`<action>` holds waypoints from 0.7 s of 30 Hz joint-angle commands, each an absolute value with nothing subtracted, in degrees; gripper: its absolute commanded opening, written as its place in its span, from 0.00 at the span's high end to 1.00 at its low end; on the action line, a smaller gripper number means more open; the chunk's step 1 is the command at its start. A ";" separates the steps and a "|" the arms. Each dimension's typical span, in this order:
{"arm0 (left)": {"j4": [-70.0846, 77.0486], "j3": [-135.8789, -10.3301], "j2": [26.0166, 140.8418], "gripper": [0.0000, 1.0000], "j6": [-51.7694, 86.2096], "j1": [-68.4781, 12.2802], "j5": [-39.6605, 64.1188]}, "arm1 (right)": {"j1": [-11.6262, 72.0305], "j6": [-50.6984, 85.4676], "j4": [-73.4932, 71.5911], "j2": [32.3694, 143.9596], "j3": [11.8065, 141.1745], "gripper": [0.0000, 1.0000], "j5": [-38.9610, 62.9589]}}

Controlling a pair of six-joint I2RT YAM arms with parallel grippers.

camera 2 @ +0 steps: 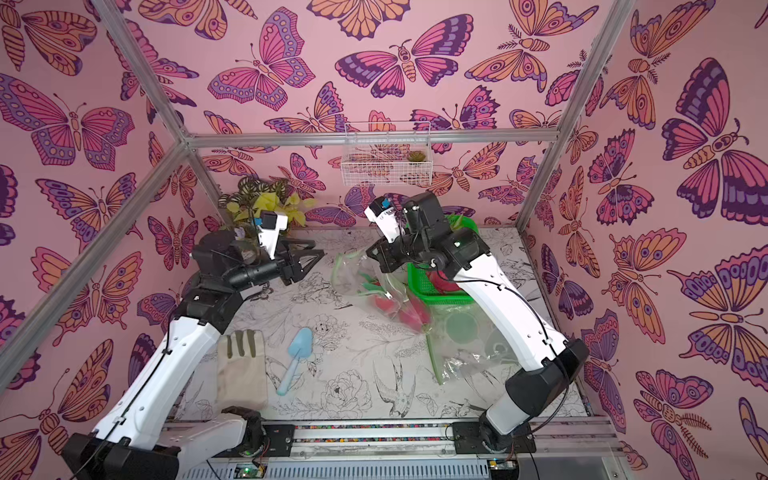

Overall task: Open the zip-top bag and take out the dragon fruit
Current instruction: Open the zipper of the food storage bag at the center of the board.

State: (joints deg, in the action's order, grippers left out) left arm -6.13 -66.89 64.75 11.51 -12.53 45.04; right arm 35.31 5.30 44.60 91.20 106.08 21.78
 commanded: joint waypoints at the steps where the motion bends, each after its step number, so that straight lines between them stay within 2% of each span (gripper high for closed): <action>1: -11.16 -68.43 65.39 0.46 13.60 -14.19 45.34 | 35.94 9.65 38.44 92.25 106.42 1.00 18.20; 6: -17.97 -70.93 68.73 0.52 13.67 -18.38 43.40 | 37.03 13.39 33.88 92.98 102.59 1.00 16.02; 12: -31.20 -76.12 72.29 0.52 9.52 -24.00 36.47 | 38.06 16.82 29.61 94.86 99.54 1.00 15.42; 21: -40.90 -77.84 77.52 0.54 9.51 -24.44 27.33 | 38.15 19.62 26.91 94.93 98.40 1.00 15.78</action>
State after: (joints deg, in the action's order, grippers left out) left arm -35.03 -76.58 75.92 10.68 -24.40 31.11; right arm 37.93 17.78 30.74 95.37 98.32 16.23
